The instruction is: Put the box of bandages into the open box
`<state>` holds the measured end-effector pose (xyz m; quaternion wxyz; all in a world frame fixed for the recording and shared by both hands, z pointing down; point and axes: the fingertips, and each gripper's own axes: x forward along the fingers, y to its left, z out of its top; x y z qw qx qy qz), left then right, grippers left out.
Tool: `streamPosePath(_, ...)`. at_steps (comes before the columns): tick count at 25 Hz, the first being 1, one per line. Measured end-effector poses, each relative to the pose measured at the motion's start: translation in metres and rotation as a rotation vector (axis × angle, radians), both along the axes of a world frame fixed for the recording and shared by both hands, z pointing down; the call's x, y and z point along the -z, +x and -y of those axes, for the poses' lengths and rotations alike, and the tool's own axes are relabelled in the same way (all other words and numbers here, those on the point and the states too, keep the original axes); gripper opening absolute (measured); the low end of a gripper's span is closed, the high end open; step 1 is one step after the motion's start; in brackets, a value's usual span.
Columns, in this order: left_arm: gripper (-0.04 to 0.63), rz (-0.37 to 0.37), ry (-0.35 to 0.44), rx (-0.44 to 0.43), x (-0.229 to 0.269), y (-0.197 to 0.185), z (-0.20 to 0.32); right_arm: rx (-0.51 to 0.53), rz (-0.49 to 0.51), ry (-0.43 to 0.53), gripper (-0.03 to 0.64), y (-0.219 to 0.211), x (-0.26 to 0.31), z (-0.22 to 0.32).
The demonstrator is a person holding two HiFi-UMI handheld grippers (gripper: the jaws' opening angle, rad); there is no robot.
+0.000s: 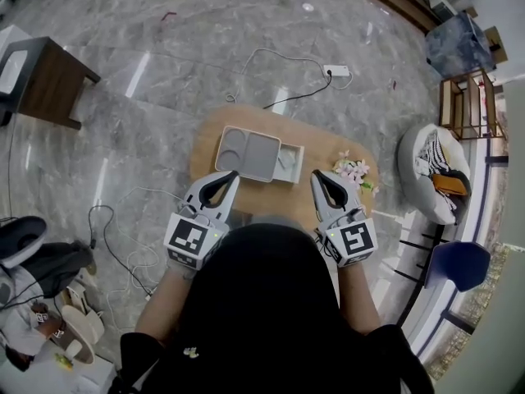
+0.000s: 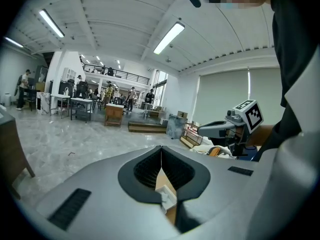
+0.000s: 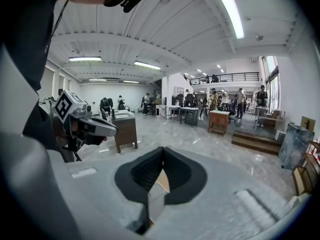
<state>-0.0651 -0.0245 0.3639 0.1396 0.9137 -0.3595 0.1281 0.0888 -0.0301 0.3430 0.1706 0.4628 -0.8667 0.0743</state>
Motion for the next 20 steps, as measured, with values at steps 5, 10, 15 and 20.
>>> streamPosePath(5,0.011,-0.019,0.022,-0.025,0.012,0.004,0.001,-0.018,0.006,0.038,-0.002,-0.001,0.019,0.001)
streamPosePath(10,0.011,-0.081,0.029,0.002,0.029,0.007,0.006,-0.002,0.013,0.068,-0.002,-0.002,0.022,-0.003)
streamPosePath(15,0.011,-0.092,0.045,-0.009,0.025,0.009,0.004,-0.013,0.010,0.060,-0.002,-0.001,0.021,-0.001)
streamPosePath(20,0.011,-0.110,0.030,0.036,0.031,0.006,0.011,-0.022,0.011,0.067,-0.002,0.004,0.019,0.001)
